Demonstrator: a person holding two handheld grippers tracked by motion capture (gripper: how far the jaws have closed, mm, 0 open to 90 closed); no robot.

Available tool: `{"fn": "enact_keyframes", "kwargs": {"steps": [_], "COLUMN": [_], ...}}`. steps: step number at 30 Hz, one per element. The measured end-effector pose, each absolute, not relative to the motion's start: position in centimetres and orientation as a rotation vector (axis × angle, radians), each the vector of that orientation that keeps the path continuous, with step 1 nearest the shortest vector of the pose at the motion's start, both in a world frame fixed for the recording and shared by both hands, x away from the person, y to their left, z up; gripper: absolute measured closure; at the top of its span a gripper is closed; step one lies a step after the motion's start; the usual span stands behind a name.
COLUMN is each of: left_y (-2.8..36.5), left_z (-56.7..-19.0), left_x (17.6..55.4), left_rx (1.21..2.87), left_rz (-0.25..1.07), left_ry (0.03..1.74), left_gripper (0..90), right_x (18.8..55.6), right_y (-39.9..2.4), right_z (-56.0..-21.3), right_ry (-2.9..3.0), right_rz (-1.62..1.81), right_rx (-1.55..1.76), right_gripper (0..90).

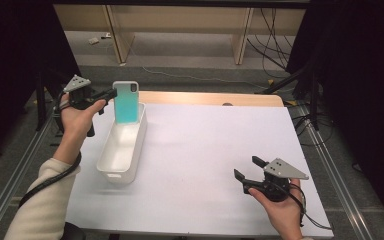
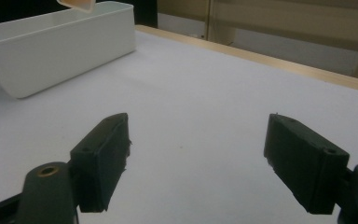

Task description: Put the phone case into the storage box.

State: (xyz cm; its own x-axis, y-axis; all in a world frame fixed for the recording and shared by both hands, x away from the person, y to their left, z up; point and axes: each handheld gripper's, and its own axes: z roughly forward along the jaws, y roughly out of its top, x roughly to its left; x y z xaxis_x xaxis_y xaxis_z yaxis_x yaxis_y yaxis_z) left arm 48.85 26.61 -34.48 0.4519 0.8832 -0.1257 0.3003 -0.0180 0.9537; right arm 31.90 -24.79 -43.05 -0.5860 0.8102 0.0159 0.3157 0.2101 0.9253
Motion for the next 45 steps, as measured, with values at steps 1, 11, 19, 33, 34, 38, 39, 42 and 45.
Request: {"fn": "enact_keyframes", "kwargs": {"steps": [1, 11, 19, 33, 34, 38, 39, 42, 45], "left_y": [26.6, 26.4, 26.3, 26.2, 26.2, 26.3, 26.3, 26.4, 26.3], "left_z": [-34.5, -34.5, -34.8, -35.2, -35.2, -35.3, -35.4, -35.5, -35.6], "left_x": [48.9, 49.5, 50.2, 50.8, 50.9, 50.9, 50.9, 50.9, 51.1], "left_rx": [1.573, 1.576, 1.583, 1.596, 1.600, 1.602, 1.601, 1.603, 1.602], "left_rz": [0.641, 0.648, 0.638, 0.656, 0.658, 0.650, 0.652, 0.650, 0.652], "left_ry": [1.064, 1.062, 1.055, 1.047, 1.045, 1.074, 1.075, 1.076, 1.079], "left_gripper": [83.5, 83.5, 83.5, 83.4, 83.5, 83.4, 83.4, 83.4, 83.5], "right_x": [31.8, 31.9, 31.9, 31.8, 31.8, 31.9, 31.9, 31.9, 31.9], "right_y": [-24.9, -24.8, -24.8, -24.9, -24.9, -24.9, -24.9, -24.8, -24.8], "right_z": [-42.9, -43.1, -43.1, -42.9, -42.9, -43.0, -43.0, -43.0, -43.0], "right_ry": [2.027, 2.010, 2.014, 2.035, 2.035, 2.016, 2.017, 2.012, 2.016], "right_rz": [1.346, 1.359, 1.362, 1.342, 1.342, 1.362, 1.363, 1.391, 1.392], "right_rx": [1.046, 1.042, 1.046, 1.048, 1.048, 1.042, 1.041, 1.043, 1.045], "right_gripper": [23.6, 23.6, 23.6, 23.5, 23.5, 23.5, 23.6, 23.6, 23.4]}}
